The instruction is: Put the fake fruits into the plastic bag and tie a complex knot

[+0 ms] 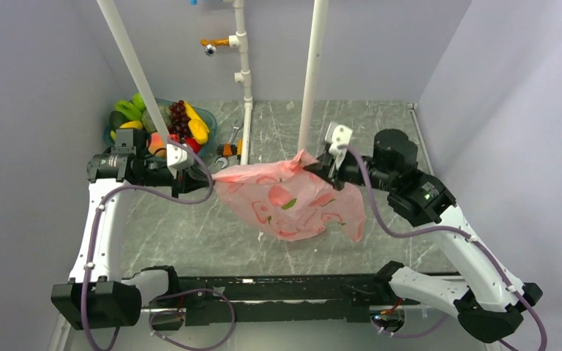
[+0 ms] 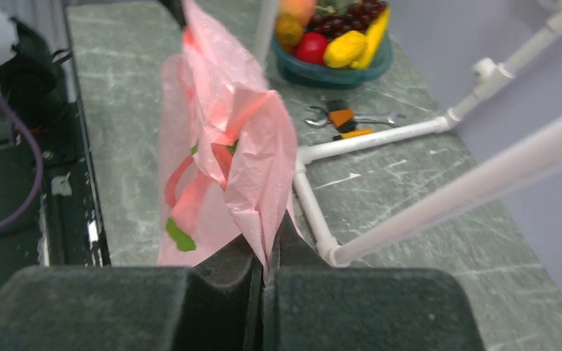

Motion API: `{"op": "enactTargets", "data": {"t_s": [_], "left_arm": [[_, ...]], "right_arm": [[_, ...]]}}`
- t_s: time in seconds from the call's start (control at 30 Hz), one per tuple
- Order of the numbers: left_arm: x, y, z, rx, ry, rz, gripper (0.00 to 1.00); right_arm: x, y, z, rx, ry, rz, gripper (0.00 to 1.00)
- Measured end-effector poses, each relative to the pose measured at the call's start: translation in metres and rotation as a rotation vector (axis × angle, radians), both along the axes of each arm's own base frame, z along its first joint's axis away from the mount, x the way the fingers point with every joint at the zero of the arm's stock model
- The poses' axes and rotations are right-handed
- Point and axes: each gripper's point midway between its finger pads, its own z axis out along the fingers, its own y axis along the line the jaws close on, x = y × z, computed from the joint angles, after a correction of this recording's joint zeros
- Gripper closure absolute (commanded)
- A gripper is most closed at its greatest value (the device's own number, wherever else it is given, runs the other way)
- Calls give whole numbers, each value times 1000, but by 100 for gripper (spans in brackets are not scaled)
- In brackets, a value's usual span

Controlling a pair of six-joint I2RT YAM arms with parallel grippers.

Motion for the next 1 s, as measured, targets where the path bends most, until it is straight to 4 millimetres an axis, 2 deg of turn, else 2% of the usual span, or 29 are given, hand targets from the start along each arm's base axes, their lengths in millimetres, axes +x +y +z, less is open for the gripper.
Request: {"op": "enactTargets", "data": {"t_s": [0.07, 0.1, 0.17, 0.23, 0.27, 0.3, 0.57, 0.6, 0.63, 0.7, 0.73, 0.77, 0.8, 0.83, 0.87, 1.0], "left_arm": [[3, 5, 3, -12, 21, 19, 100], [6, 10, 0, -16, 45, 43, 92], [9, 16, -5, -24, 85, 70, 48], [11, 20, -12, 9, 104, 87, 27], [11, 19, -13, 23, 110, 97, 9], [11, 16, -12, 34, 97, 94, 2], [-14, -39, 14, 76, -138, -67, 1], [-13, -47, 13, 76, -151, -84, 2], [-12, -53, 11, 80, -151, -98, 19], [-11, -63, 0, 102, -124, -134, 67], [-11, -65, -9, 123, -97, -152, 85], [-13, -66, -23, 157, -59, -179, 95], [-15, -64, -34, 184, -17, -190, 99], [-16, -58, -46, 207, 22, -202, 100], [-16, -53, -50, 204, 43, -201, 100], [-12, -33, -38, 142, 57, -149, 100]], "right_arm": [[11, -7, 12, 29, 28, -36, 100], [17, -12, 16, 39, 44, -56, 100], [24, -19, 19, 46, 86, -71, 100], [27, -22, 16, 41, 118, -71, 100], [28, -24, 13, 39, 136, -73, 100], [26, -24, 10, 37, 156, -65, 100], [13, -14, 6, 35, 200, 40, 100], [11, -13, 5, 33, 205, 49, 100], [9, -13, 4, 32, 209, 57, 100], [7, -14, 5, 29, 214, 58, 100], [8, -15, 7, 27, 216, 50, 100], [9, -17, 9, 27, 215, 40, 100], [12, -21, 13, 28, 218, 20, 100], [17, -27, 17, 31, 226, -7, 100], [22, -34, 18, 36, 244, -39, 100], [41, -52, -4, 46, 431, -128, 100]]}}
